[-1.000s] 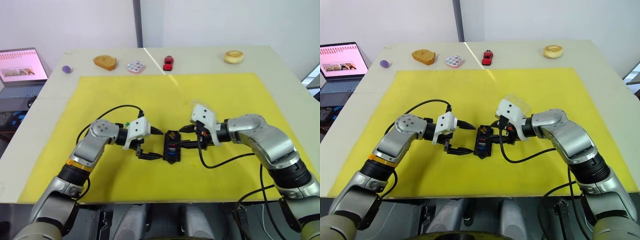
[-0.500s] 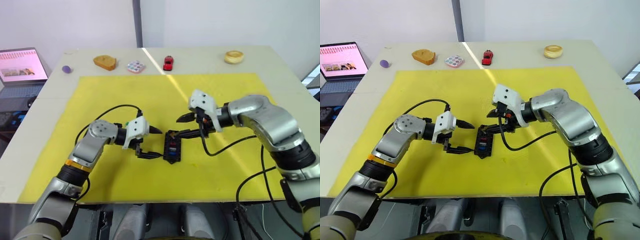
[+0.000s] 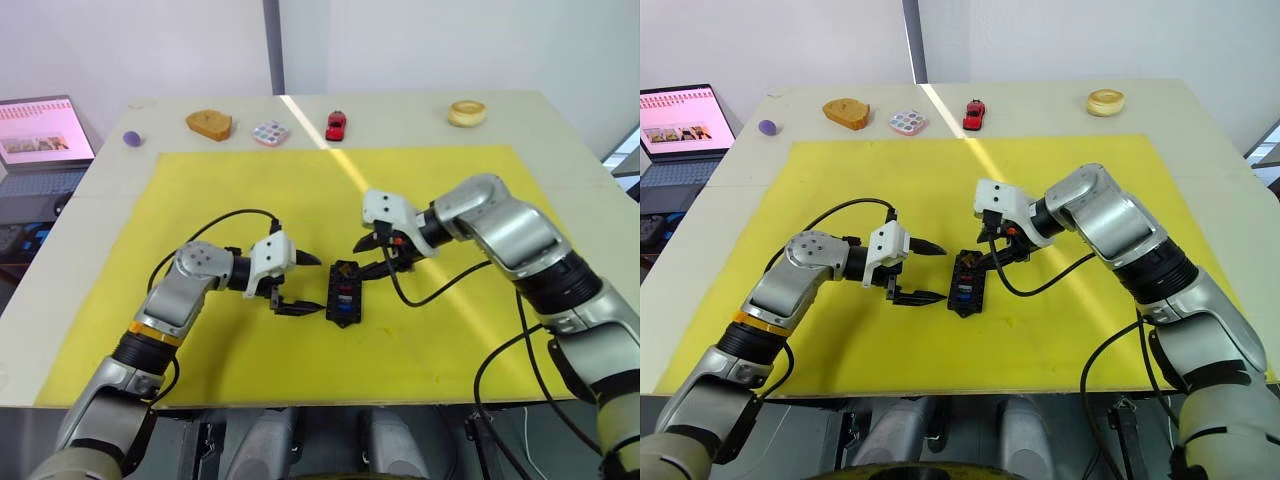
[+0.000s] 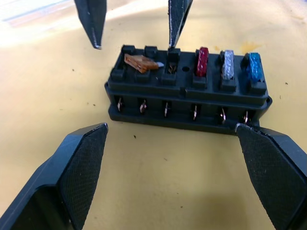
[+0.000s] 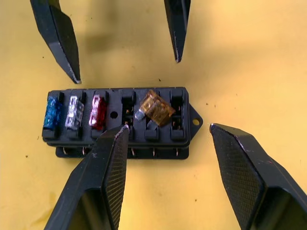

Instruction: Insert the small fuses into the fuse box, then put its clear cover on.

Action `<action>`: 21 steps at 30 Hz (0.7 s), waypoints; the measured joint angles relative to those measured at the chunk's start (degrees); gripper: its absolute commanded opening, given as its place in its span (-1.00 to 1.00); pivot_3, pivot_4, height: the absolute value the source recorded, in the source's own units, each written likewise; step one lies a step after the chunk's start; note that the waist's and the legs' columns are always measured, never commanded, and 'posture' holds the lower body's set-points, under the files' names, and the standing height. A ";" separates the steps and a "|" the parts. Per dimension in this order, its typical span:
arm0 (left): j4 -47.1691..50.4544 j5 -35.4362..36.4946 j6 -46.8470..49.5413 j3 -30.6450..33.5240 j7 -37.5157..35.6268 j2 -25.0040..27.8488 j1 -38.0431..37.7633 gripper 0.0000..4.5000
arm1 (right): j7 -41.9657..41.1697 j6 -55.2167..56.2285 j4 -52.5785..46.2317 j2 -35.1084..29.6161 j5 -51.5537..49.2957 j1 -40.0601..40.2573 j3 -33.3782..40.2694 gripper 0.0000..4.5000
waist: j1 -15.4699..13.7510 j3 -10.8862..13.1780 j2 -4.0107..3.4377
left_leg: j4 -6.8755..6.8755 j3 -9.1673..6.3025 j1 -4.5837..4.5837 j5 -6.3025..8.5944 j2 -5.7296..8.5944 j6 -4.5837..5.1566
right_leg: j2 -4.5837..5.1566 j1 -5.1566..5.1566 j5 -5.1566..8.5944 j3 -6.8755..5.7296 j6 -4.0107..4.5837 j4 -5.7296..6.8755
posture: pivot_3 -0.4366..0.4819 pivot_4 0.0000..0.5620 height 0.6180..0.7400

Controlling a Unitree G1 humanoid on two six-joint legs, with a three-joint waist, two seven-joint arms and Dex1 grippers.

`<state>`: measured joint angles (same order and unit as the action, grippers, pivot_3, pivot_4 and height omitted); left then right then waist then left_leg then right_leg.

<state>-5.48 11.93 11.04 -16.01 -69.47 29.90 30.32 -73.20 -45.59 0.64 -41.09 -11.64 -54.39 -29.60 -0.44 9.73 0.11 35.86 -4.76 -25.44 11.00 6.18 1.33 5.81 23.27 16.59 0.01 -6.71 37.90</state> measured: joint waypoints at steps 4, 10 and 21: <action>0.00 -0.02 0.00 0.00 0.30 0.04 0.00 1.00 | 0.05 0.34 0.87 1.24 0.65 -0.25 0.09 0.27 | -0.11 0.00 0.00 | 0.02 0.00 0.00 0.00 0.01 0.00 | 0.00 0.06 0.00 0.00 0.00 0.00 | -0.05 -0.47 1.00; -0.01 -0.04 -0.10 0.00 0.90 0.04 0.00 1.00 | -0.51 0.11 0.80 1.37 0.75 -0.24 0.13 -0.31 | -0.09 0.00 0.00 | 0.01 0.00 0.00 0.00 0.01 0.00 | 0.00 0.06 0.00 0.00 0.00 0.02 | -0.05 -0.47 1.00; -0.01 -0.04 -0.14 0.00 1.37 0.01 -0.35 1.00 | -1.14 0.47 0.76 1.75 1.90 -0.23 0.04 -0.31 | -0.05 0.00 0.00 | 0.02 0.00 0.00 0.00 0.01 0.00 | 0.00 0.08 0.00 0.00 0.00 0.04 | -0.05 -0.47 1.00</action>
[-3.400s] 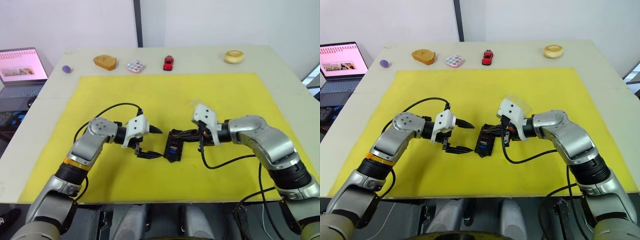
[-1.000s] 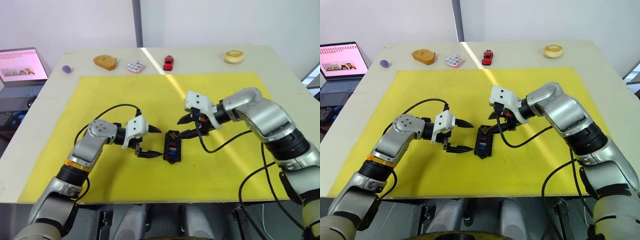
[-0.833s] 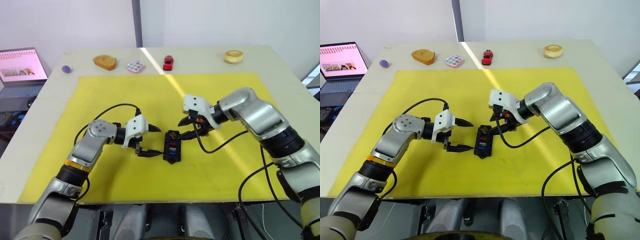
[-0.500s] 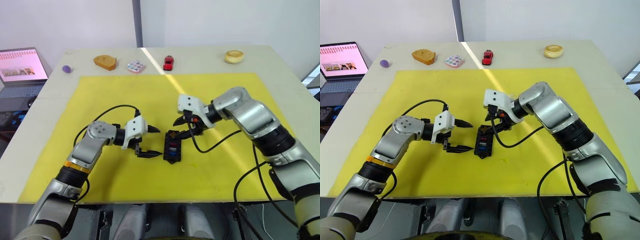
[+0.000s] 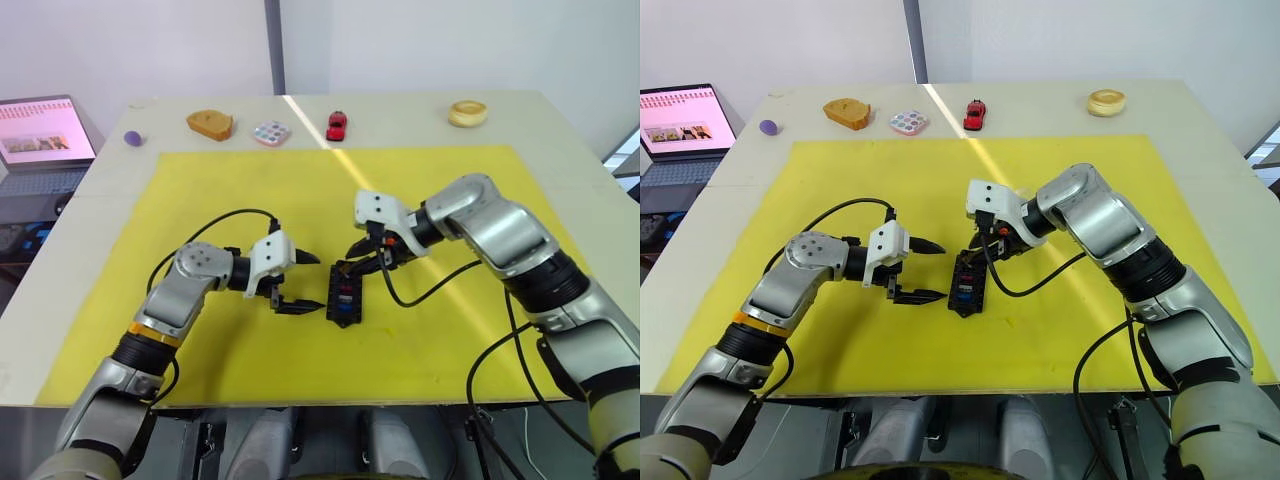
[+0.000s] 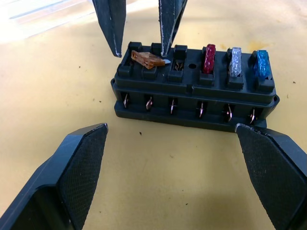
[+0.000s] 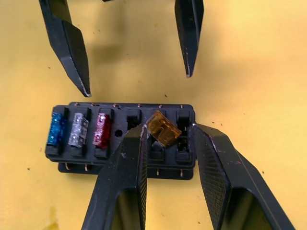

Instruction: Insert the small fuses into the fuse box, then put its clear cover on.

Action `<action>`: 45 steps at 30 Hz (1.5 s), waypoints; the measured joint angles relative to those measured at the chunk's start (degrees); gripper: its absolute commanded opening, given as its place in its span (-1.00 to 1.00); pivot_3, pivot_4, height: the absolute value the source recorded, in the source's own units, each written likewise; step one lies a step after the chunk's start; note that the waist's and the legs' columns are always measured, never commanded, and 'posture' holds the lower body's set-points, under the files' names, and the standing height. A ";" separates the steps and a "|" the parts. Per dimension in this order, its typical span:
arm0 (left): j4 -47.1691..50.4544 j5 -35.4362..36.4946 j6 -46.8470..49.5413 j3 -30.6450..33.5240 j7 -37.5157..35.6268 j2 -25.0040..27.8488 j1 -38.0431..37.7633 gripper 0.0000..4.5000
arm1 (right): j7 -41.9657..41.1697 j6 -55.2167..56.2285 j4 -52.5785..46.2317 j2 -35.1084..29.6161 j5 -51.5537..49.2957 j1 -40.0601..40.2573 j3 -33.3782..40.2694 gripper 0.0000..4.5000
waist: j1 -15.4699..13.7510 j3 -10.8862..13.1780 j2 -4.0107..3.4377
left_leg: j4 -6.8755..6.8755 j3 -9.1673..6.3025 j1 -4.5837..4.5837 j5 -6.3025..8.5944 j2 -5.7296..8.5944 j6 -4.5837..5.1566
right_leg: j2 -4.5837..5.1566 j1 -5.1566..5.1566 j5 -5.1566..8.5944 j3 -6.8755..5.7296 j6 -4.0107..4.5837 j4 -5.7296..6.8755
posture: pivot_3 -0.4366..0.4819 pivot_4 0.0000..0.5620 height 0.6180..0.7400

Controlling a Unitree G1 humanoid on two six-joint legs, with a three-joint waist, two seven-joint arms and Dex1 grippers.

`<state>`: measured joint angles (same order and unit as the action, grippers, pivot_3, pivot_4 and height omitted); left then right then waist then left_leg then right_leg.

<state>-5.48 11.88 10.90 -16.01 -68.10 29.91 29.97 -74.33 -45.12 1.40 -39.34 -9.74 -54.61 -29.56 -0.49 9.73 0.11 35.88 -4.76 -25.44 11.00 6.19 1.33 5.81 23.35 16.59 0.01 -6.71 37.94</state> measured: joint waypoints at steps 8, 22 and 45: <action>0.01 -0.01 -0.10 0.00 0.62 0.01 -0.02 1.00 | -1.08 0.55 0.00 0.09 0.75 0.05 -0.84 -0.31 | -0.02 0.00 0.00 | 0.00 0.00 0.00 0.00 0.00 0.00 | 0.00 0.00 0.00 0.00 0.00 0.01 | -0.05 -0.47 1.00; 0.00 -0.01 -0.16 0.02 1.07 -0.02 -0.08 1.00 | -3.00 -0.79 -1.14 -0.16 0.54 -0.02 0.23 -0.99 | 0.06 0.00 0.00 | 0.00 0.00 0.00 0.00 0.00 0.00 | 0.00 0.00 0.00 0.00 0.00 0.03 | -0.05 -0.47 1.00; -0.09 -0.14 -1.35 0.01 -0.03 0.47 0.12 1.00 | 0.22 -27.39 -14.47 -2.30 -6.14 -12.61 -1.88 -0.99 | -0.14 0.01 -0.01 | 0.02 -0.01 -0.05 0.02 0.01 0.00 | 0.03 0.13 0.01 0.00 0.01 0.04 | -0.05 -0.47 1.00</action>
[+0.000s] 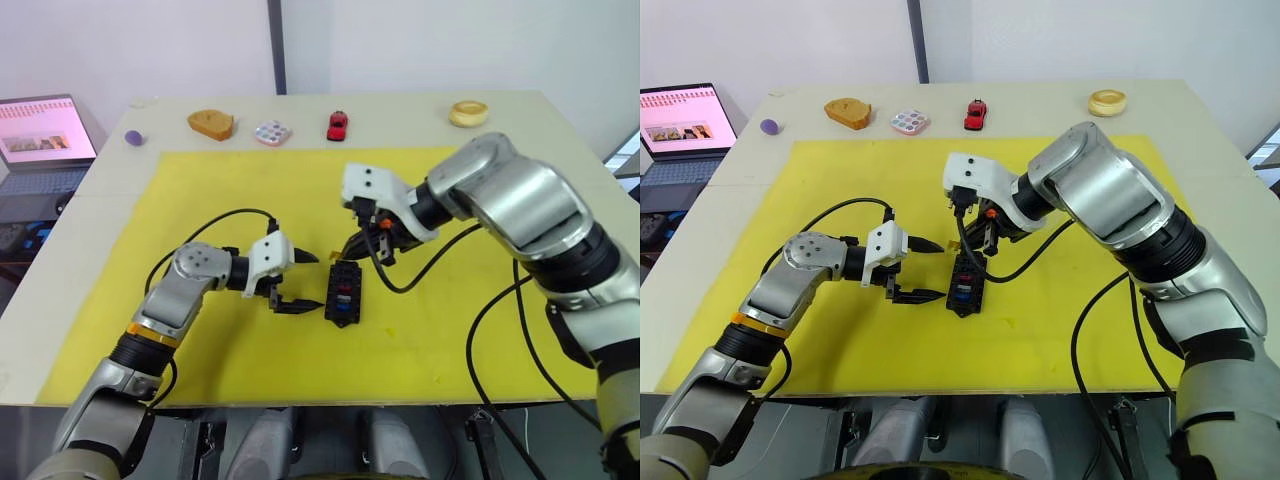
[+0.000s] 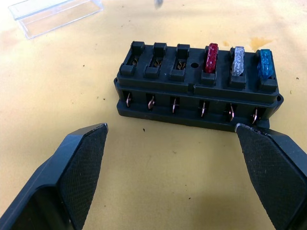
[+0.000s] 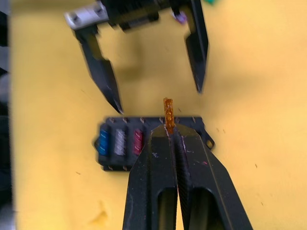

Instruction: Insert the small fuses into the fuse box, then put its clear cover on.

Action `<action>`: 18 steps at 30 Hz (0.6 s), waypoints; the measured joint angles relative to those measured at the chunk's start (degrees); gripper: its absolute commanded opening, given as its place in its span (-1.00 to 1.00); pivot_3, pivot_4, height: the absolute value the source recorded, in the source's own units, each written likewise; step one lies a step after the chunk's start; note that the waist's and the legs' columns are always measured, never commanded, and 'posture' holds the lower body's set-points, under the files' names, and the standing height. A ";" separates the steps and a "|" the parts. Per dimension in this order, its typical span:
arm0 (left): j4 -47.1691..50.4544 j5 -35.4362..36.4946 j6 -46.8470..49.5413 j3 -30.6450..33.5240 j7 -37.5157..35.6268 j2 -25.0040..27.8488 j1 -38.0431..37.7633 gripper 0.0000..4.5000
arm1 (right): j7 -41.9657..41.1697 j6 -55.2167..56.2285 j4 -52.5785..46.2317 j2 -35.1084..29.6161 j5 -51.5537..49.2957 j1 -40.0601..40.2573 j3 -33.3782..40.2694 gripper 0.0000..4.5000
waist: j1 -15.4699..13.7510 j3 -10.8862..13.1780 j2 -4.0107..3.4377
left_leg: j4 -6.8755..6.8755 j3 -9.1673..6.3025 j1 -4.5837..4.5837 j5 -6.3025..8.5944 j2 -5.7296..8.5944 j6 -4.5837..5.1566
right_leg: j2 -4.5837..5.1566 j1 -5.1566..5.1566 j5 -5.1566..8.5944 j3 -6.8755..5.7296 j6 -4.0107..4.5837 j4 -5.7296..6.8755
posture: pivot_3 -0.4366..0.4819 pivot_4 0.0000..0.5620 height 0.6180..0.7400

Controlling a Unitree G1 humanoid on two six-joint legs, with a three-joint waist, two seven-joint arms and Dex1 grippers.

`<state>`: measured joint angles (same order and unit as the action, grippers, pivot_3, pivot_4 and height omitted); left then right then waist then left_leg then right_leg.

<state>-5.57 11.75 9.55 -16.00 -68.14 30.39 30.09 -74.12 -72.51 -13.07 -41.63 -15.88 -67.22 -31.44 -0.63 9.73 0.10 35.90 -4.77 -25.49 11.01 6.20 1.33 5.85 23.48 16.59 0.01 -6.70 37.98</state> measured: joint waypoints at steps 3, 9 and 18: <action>-0.04 -0.07 -0.14 0.00 -0.07 -0.02 0.07 1.00 | 0.19 0.65 -1.57 -1.13 0.36 -0.84 -4.54 -0.99 | 0.04 0.01 -0.01 | 0.01 0.01 -0.01 0.00 0.00 0.00 | 0.00 0.00 0.00 0.00 0.00 0.02 | -0.05 -0.47 1.00; -0.01 -0.36 -0.22 -0.02 0.10 0.07 0.02 1.00 | 0.54 0.72 -1.82 -2.29 1.95 -5.09 -11.52 -0.99 | 0.24 0.01 -0.02 | -0.02 0.02 0.00 0.00 -0.01 -0.01 | -0.01 0.08 0.00 0.00 0.00 0.03 | -0.05 -0.47 1.00; 0.02 -1.07 -0.98 -0.02 0.00 0.97 -0.58 1.00 | 0.89 -3.55 -1.11 -2.02 1.35 -8.49 -15.53 -0.99 | 0.16 0.01 -0.02 | -0.01 0.02 0.00 0.00 0.00 0.00 | 0.00 0.09 0.00 0.00 0.00 0.02 | -0.05 -0.47 1.00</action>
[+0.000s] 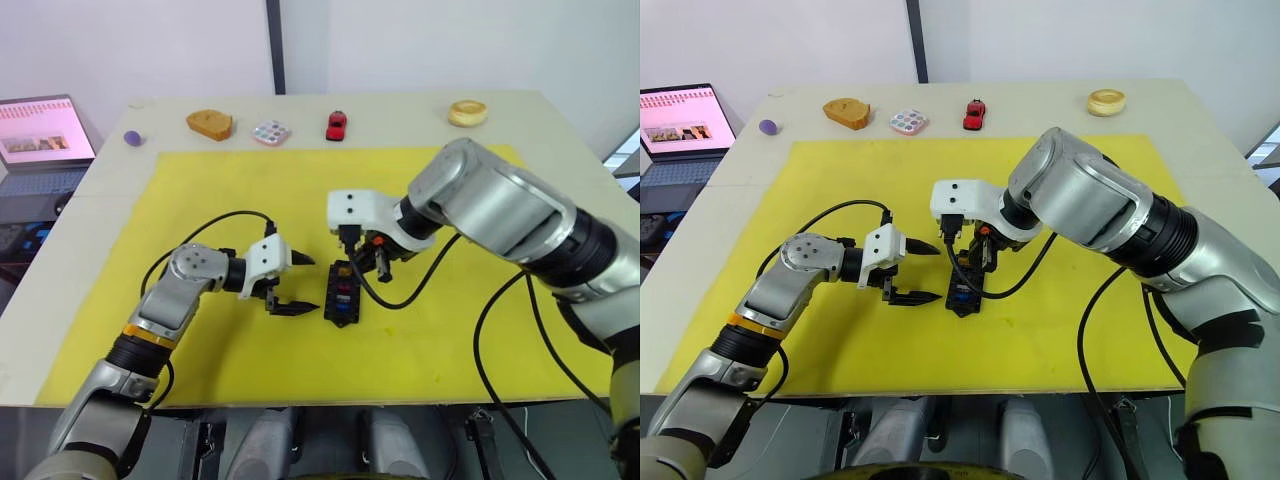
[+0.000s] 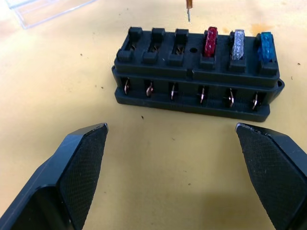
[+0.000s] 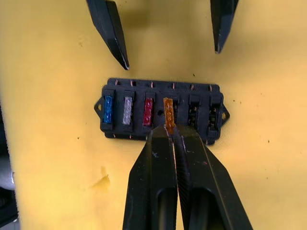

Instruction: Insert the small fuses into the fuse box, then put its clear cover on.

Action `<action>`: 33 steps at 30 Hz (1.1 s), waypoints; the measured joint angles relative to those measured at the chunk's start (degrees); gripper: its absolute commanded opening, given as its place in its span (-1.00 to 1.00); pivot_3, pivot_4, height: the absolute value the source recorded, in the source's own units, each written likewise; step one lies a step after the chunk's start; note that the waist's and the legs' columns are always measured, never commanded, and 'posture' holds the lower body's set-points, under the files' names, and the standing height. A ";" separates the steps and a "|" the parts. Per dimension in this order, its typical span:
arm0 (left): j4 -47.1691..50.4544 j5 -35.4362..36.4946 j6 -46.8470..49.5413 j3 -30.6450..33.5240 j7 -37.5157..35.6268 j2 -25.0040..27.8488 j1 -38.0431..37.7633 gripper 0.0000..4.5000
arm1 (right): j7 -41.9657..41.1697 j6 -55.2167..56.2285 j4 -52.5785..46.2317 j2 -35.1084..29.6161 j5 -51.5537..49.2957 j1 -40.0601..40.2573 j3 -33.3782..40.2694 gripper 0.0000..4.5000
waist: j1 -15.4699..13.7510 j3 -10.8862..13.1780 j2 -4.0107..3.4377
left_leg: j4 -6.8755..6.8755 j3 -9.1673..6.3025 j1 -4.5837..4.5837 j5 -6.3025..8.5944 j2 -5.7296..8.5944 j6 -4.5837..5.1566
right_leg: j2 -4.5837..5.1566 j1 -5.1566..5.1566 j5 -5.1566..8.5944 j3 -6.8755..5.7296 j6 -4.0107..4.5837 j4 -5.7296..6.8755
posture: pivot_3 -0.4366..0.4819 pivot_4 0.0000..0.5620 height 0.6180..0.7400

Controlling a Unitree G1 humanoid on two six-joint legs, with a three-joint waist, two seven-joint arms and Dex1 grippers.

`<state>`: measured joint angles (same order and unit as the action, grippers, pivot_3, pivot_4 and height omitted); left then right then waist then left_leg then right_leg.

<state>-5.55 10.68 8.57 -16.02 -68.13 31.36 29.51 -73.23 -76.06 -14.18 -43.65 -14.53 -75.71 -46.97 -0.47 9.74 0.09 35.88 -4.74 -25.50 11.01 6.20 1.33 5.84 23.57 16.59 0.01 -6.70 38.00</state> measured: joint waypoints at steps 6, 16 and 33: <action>0.02 0.01 -0.39 0.00 -0.03 -0.19 0.02 1.00 | 3.61 -4.91 1.84 3.03 -0.97 -0.20 -0.34 -0.99 | 0.04 0.00 0.00 | -0.01 -0.01 0.00 0.00 0.00 0.00 | 0.00 0.02 0.00 0.00 0.00 0.01 | -0.05 -0.47 1.00; 0.02 0.00 -0.48 0.00 -0.17 -0.55 0.07 1.00 | 7.64 -7.23 2.92 4.16 -3.60 -0.22 -0.86 -0.99 | 0.01 0.00 0.00 | 0.00 0.00 0.00 0.00 0.00 0.00 | 0.00 0.01 0.00 0.00 0.00 0.01 | -0.05 -0.47 1.00; 0.01 -0.26 -0.84 -0.06 -0.15 -0.55 0.08 1.00 | 9.85 -5.25 1.91 2.49 -4.83 -0.21 -3.42 -0.99 | 0.00 0.00 0.00 | 0.00 0.00 0.00 0.00 0.00 0.00 | -0.01 0.01 0.00 0.00 0.00 0.01 | -0.05 -0.47 1.00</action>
<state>-5.54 10.42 7.74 -16.07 -68.28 30.81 29.59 -63.38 -81.31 -12.28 -41.16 -19.36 -75.92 -50.39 -0.47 9.74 0.09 35.88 -4.75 -25.50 11.01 6.20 1.33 5.84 23.58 16.59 0.01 -6.70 38.01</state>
